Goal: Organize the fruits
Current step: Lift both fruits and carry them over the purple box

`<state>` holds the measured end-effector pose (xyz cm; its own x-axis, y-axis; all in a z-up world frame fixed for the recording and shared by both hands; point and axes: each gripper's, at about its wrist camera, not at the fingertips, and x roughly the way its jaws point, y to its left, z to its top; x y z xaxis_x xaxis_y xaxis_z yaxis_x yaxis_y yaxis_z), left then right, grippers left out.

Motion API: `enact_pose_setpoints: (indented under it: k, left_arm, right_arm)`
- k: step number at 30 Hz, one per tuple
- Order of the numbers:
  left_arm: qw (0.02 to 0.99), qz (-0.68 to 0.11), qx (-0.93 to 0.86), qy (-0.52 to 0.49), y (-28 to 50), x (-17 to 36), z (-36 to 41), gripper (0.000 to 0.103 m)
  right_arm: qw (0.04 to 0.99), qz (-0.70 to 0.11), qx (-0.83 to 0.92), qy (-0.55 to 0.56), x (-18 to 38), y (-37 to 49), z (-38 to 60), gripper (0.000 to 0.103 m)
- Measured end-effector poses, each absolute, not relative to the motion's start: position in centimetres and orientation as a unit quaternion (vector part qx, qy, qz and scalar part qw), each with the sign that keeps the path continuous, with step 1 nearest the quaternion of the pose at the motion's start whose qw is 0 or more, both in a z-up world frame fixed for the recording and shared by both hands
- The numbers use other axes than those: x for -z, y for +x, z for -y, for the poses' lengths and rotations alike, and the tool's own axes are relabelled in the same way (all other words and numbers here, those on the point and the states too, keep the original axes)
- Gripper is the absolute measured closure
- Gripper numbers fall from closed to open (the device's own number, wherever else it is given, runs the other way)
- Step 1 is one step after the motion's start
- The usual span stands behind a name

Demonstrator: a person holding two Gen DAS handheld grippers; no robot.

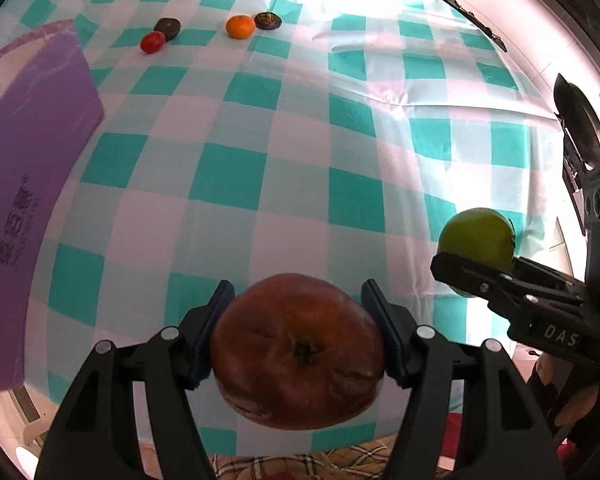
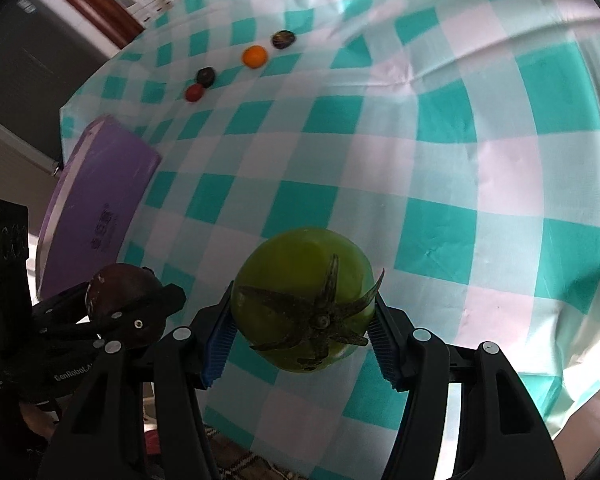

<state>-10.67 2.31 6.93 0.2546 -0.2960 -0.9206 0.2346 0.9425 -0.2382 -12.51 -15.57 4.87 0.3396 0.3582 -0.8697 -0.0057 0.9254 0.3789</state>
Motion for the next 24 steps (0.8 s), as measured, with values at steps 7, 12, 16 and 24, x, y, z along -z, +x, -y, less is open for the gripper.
enact_pose_setpoints:
  k: [7,12,16,24]
  left_arm:
    - [0.814,-0.560,0.148,-0.037,-11.5,-9.9,-4.6,0.037]
    - [0.836,-0.527,0.126,-0.083,-10.7,-13.1,-9.2,0.037]
    - [0.855,-0.494,0.099,-0.121,-9.8,-16.5,-14.6,0.037]
    - [0.860,-0.501,0.031,-0.090,-6.1,-18.7,-26.2,0.037]
  right_arm:
    - [0.809,-0.546,-0.158,0.149,-7.2,-12.3,13.2,0.044]
    - [0.817,-0.523,-0.196,0.146,-10.1,-10.6,10.3,0.044]
    - [0.819,-0.501,-0.231,0.155,-12.5,-8.4,6.7,0.044]
    - [0.805,-0.490,-0.287,0.170,-15.7,-1.9,-4.1,0.044]
